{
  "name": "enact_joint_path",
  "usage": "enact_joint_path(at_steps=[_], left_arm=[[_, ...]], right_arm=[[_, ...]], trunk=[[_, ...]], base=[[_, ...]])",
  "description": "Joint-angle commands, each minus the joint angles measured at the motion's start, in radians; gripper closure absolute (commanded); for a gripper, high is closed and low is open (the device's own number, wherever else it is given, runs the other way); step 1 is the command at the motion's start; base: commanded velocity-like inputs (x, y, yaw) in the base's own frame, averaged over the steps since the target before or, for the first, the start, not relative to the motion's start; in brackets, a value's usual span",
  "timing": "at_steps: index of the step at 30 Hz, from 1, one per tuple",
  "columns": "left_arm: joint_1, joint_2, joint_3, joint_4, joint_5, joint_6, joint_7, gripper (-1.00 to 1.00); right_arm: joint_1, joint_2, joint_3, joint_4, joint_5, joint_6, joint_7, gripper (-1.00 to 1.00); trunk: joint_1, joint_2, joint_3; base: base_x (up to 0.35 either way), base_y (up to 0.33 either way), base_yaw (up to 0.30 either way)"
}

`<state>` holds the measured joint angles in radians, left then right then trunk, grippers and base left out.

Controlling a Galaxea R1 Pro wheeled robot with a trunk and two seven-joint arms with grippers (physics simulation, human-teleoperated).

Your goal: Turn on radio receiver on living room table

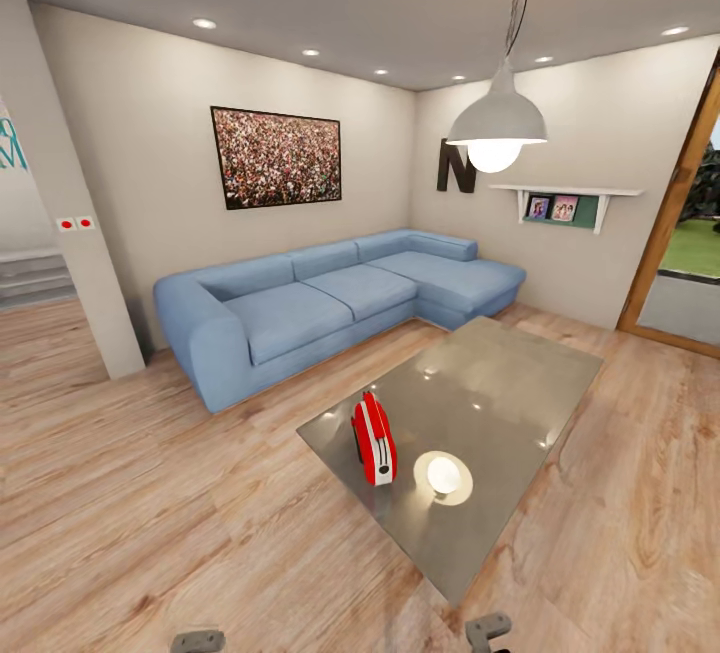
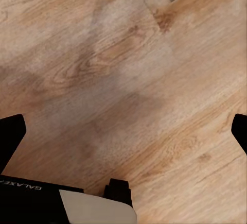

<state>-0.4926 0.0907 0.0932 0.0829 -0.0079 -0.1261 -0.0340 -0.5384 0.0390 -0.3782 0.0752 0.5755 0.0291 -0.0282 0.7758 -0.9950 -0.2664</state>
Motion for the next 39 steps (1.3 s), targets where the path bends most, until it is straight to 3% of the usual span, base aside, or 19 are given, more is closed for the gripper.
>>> enact_joint_path(at_steps=[1,6,9,39], left_arm=[[0.011,-0.018,0.000,0.000,0.001,0.000,0.000,1.00],[0.067,-0.119,0.000,0.000,0.001,-0.001,-0.001,1.00],[0.089,-0.155,0.000,0.000,0.001,-0.001,-0.001,1.00],[0.103,-0.163,0.000,0.000,0.000,-0.001,0.002,1.00]], right_arm=[[0.000,0.000,0.000,0.000,0.000,0.000,-0.001,-1.00],[0.000,0.002,0.001,-0.001,0.000,0.000,-0.002,-1.00],[0.000,0.002,0.001,-0.001,0.000,0.000,-0.002,-1.00],[0.000,0.002,0.001,0.000,0.000,0.000,-0.002,-1.00]], trunk=[[0.000,0.000,0.000],[0.000,0.000,0.000],[0.000,0.000,0.000],[0.000,0.000,0.000]], base=[[0.000,0.000,0.000],[0.000,0.000,0.000],[0.000,0.000,0.000],[0.000,0.000,0.000]])
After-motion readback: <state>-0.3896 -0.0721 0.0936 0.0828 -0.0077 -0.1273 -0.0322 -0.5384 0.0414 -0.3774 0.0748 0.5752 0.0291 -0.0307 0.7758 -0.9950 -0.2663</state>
